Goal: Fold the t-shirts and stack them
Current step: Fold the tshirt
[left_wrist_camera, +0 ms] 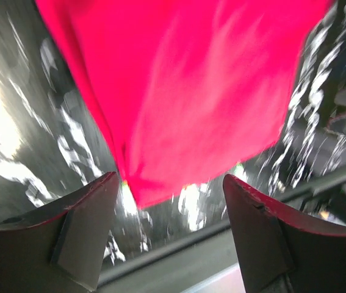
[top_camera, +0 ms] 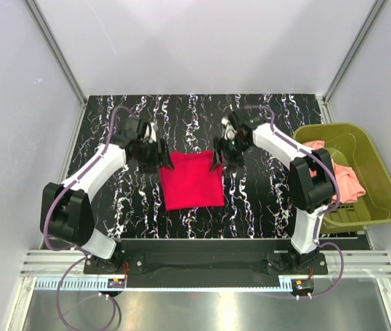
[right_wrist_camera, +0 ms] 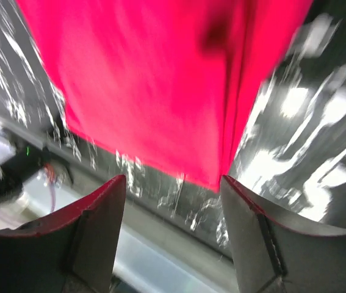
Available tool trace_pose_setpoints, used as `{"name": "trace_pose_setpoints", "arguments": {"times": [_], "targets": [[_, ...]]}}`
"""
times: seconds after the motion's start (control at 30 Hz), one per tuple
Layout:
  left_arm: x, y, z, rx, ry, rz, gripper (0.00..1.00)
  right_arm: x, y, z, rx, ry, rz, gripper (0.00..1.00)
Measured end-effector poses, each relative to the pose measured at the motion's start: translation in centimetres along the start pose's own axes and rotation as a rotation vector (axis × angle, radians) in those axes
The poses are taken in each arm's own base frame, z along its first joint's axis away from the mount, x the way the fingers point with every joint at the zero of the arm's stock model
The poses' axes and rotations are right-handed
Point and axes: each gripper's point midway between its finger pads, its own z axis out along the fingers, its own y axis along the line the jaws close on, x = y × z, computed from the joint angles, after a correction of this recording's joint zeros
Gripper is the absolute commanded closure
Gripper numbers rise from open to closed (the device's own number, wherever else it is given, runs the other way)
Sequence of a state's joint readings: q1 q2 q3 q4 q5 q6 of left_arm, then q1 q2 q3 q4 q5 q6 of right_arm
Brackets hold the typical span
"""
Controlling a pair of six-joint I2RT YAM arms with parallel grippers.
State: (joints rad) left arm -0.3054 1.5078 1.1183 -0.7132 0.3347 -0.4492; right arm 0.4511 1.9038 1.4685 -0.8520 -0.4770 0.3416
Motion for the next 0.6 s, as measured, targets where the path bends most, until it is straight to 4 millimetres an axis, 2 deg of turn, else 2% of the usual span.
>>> {"name": "trace_pose_setpoints", "arguments": {"times": [0.1, 0.17, 0.23, 0.3, 0.4, 0.5, 0.6], "targets": [[-4.2, 0.1, -0.8, -0.011, -0.094, 0.021, 0.32, -4.8, 0.7, -1.1, 0.025, -0.099, -0.067, 0.36], [-5.9, 1.1, -0.3, -0.042, -0.113, 0.015, 0.34, -7.6, 0.8, -0.9, 0.041, -0.140, -0.100, 0.38], [-6.6, 2.4, 0.8, -0.074, -0.102, 0.003, 0.39, -9.4, 0.5, -0.1, 0.064, -0.152, -0.116, 0.41], [-6.7, 3.7, 2.2, -0.101, -0.071, -0.015, 0.43, -9.9, -0.3, 1.0, 0.088, -0.134, -0.117, 0.48], [-6.3, 4.7, 4.1, -0.122, -0.019, -0.032, 0.45, -9.4, -1.5, 2.5, 0.112, -0.084, -0.104, 0.53], [-5.8, 5.2, 5.0, -0.132, 0.008, -0.044, 0.46, -8.8, -2.3, 3.4, 0.124, -0.047, -0.090, 0.60], [-5.8, 5.2, 5.5, -0.129, 0.014, -0.053, 0.48, -8.5, -2.6, 3.9, 0.128, -0.029, -0.081, 0.61]]}}
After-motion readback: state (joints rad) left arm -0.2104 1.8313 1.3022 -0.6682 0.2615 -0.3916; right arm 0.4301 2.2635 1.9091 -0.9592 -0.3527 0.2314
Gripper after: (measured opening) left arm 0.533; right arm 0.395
